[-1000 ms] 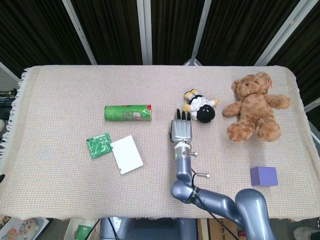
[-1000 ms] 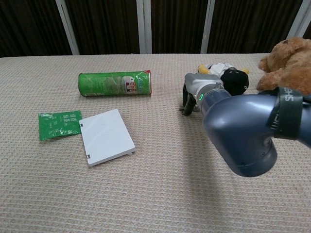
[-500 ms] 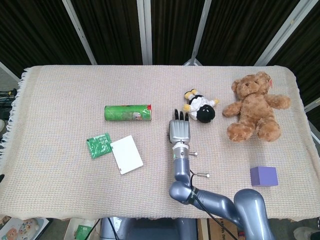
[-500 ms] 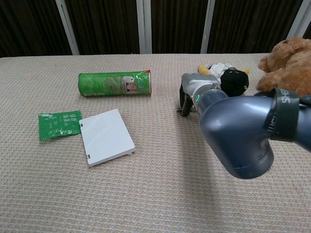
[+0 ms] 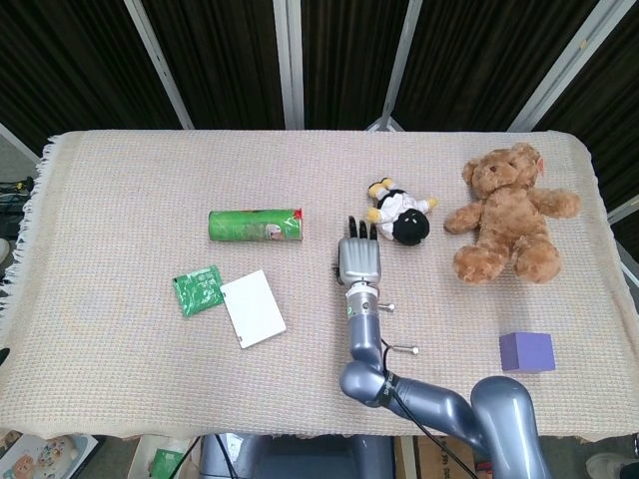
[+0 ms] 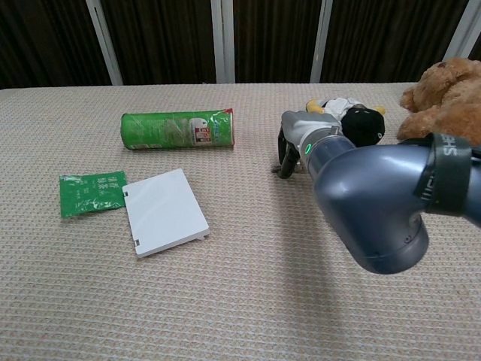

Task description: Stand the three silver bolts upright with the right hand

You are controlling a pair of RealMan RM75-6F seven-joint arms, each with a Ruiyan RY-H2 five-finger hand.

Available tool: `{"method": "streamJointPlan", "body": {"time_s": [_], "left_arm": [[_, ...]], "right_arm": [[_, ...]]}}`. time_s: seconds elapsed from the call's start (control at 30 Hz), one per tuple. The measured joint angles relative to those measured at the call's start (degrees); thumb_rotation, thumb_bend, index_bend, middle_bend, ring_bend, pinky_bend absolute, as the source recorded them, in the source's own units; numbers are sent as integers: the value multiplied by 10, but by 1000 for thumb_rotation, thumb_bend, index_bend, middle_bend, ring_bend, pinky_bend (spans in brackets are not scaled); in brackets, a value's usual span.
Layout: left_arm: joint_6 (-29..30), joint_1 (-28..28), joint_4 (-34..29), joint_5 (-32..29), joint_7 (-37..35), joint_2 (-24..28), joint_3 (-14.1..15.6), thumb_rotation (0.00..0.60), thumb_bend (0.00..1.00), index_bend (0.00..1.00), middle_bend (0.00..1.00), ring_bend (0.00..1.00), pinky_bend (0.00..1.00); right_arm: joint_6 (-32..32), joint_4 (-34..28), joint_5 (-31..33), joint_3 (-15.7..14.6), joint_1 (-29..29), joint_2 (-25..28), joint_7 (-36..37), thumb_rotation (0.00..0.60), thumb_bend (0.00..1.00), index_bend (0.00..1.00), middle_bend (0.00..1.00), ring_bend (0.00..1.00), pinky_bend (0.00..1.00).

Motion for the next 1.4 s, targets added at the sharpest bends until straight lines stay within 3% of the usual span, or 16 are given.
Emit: {"method": "streamJointPlan", "body": {"time_s": [0.53,1.4], "left_arm": [[0,0,-1,-2,-2,1,-1,600,123,148,72,0,164],[6,3,0,2,-5,0,-1,600,123,156,72,0,164]], "right_arm": [[-4,-30,17,-5,8,10,-29,600,314,543,32,34,49],[-14,9,36,1,22,0,-37,600,328,543,32,34,49]]}}
